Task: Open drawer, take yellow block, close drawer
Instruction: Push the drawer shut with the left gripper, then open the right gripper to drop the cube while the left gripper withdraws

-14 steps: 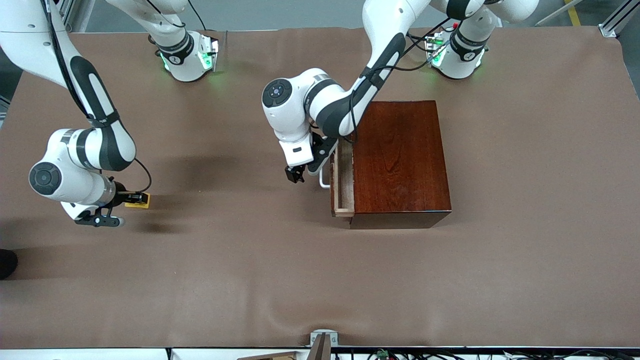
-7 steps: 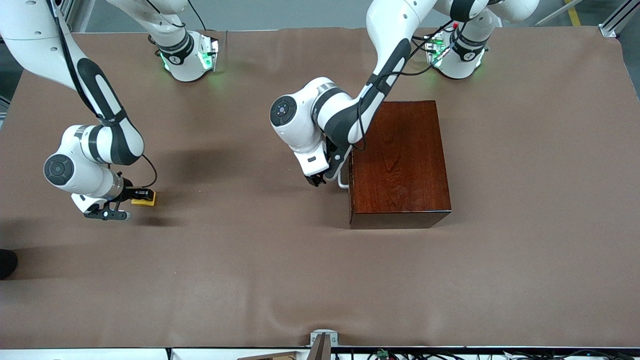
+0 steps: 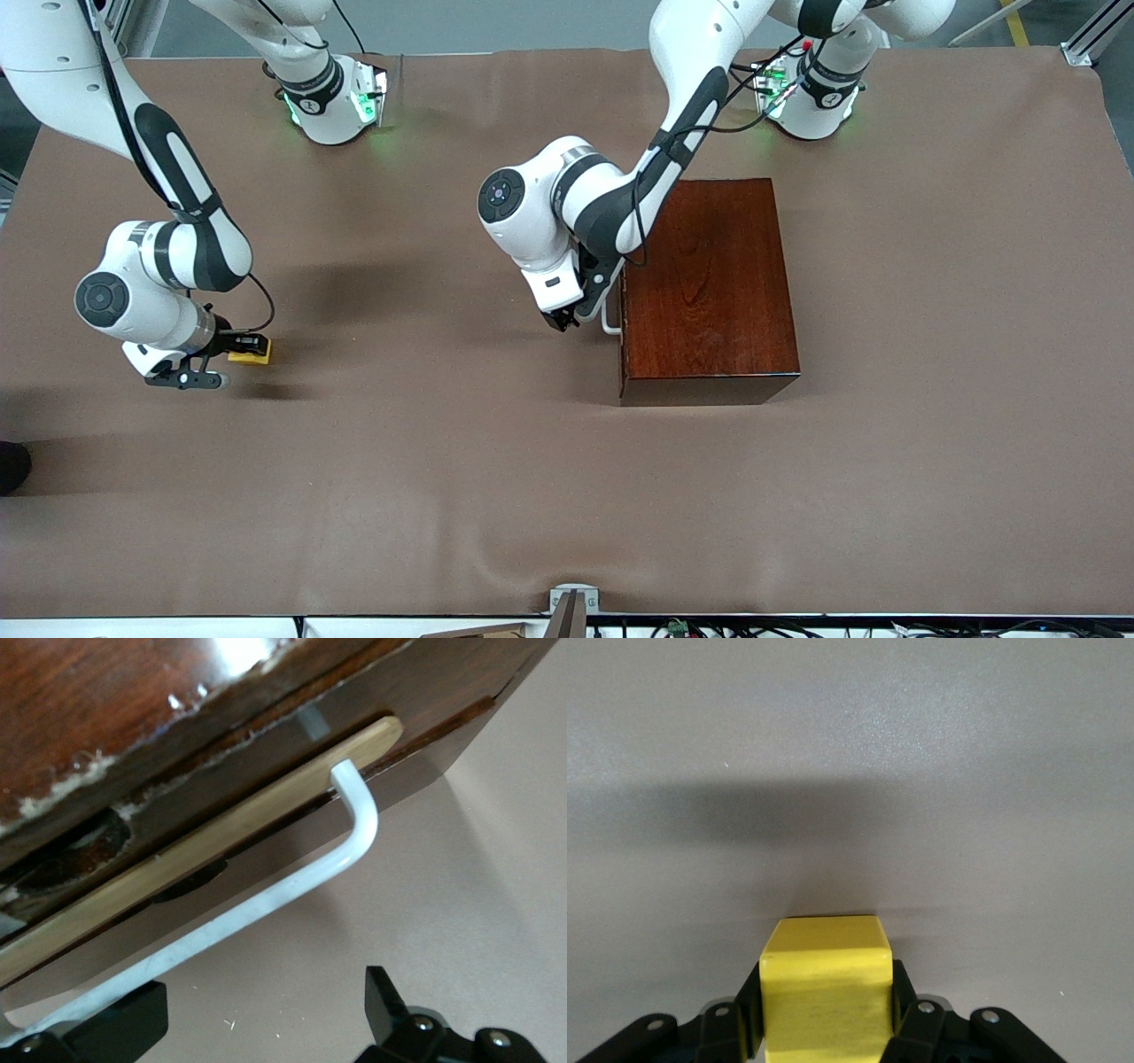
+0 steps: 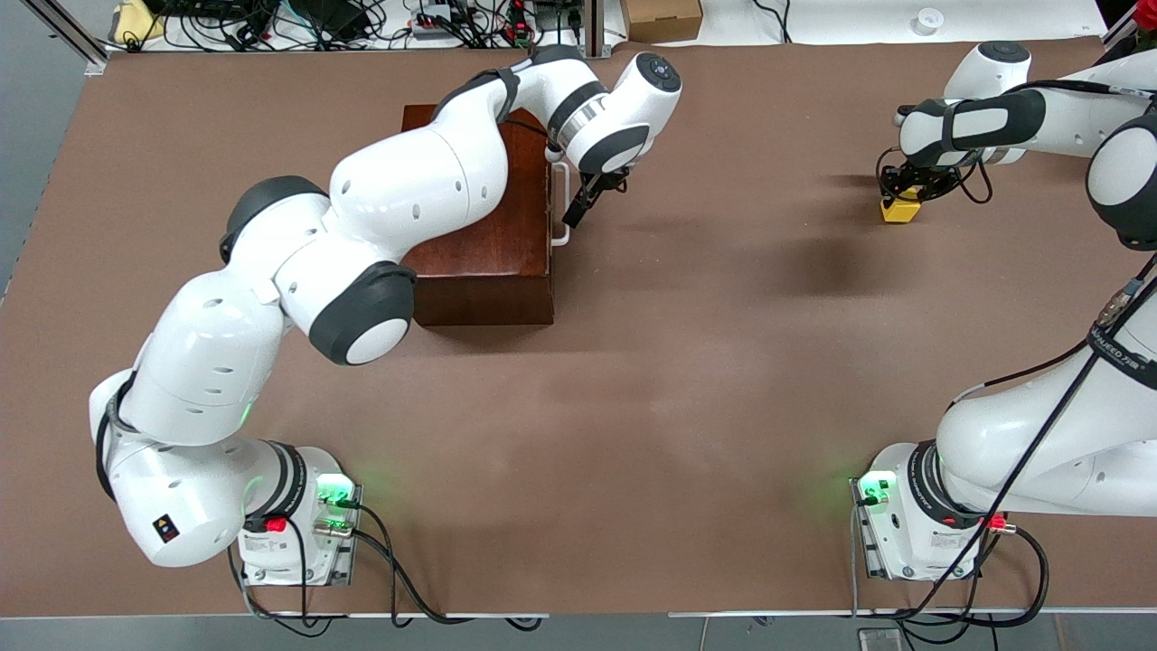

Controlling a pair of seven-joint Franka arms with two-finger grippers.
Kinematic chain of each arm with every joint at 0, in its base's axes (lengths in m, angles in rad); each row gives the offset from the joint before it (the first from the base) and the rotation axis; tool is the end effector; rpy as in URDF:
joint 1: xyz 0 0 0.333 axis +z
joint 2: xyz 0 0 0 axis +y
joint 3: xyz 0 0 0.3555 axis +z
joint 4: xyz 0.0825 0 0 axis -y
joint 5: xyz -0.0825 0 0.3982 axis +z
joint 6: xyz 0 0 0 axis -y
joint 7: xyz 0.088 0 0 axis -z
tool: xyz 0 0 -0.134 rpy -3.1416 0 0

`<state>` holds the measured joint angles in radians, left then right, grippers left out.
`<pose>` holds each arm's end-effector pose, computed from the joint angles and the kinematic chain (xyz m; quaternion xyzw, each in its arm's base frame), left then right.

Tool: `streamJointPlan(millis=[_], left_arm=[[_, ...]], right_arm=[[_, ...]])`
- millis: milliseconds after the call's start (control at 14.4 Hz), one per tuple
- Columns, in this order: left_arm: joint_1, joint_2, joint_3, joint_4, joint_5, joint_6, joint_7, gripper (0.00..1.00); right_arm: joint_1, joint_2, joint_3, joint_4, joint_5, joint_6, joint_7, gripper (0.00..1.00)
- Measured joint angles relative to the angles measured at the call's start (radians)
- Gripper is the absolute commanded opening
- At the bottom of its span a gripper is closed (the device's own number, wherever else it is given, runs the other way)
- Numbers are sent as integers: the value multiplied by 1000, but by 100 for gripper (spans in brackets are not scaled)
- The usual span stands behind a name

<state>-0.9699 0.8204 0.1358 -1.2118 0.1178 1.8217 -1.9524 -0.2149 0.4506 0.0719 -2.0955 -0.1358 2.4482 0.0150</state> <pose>0.5061 -0.5784 0.2680 -0.8573 -0.4934 -0.0870 0.1184 0.5891 -0.0871 0.1924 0.9982 -0.0275 -0.0491 0.0219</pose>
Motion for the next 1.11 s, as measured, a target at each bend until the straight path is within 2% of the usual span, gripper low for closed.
streamJointPlan(millis=[139,416,762,901,1108], left_arm=[[0,-9,1,5,0,2,0,100],[3,-85,47,22,18,18,91,100],[107,-335,68,20,25,-65,340,100],[156,-414,68,7,25,-112,452,100],[224,-498,66,-16,25,-167,615,100]], right_arm=[[0,0,0,0,0,0,0,100],[0,1,7,-1,-2,1,-1,100],[0,-3,16,36,-2,-19,-1,100],[1,-11,24,76,-2,-82,-1,100],[3,-38,49,171,-2,-249,-1,100]])
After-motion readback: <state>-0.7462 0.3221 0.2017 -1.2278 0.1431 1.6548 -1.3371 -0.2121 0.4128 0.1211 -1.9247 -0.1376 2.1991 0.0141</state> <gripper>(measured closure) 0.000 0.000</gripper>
